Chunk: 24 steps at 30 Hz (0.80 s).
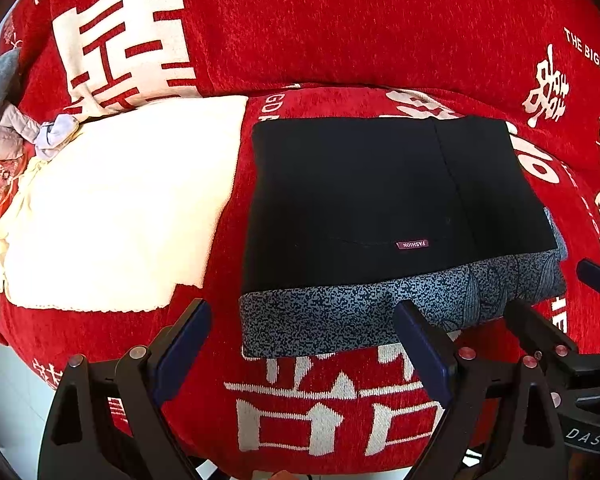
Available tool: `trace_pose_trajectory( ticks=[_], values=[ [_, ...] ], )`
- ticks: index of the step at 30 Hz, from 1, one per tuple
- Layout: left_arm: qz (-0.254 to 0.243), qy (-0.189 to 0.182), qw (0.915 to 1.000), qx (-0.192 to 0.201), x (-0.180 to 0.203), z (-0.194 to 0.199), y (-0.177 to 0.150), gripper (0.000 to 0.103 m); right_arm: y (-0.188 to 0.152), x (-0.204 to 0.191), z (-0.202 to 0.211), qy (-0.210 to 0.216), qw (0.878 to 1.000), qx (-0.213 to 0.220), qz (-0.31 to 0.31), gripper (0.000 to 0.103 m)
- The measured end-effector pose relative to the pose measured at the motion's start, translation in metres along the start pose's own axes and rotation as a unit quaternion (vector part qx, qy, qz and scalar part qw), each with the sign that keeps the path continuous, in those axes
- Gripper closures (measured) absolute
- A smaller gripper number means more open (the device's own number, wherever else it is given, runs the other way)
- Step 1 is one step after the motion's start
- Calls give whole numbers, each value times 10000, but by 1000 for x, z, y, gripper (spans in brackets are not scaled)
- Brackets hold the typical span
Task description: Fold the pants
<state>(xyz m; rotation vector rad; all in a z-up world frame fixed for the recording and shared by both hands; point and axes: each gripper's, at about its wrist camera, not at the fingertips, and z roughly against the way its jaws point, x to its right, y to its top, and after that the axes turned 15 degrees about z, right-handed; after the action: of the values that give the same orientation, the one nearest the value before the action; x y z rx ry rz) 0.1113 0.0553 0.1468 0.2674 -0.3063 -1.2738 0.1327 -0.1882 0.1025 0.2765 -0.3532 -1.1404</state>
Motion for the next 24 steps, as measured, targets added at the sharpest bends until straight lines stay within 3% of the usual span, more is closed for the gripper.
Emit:
trace_pose_trajectory(
  ticks=[24],
  values=[
    [-21,-88,10000,-18,1,1,-4,10,-5,-1,2,55,10000,6,-25,2]
  ],
)
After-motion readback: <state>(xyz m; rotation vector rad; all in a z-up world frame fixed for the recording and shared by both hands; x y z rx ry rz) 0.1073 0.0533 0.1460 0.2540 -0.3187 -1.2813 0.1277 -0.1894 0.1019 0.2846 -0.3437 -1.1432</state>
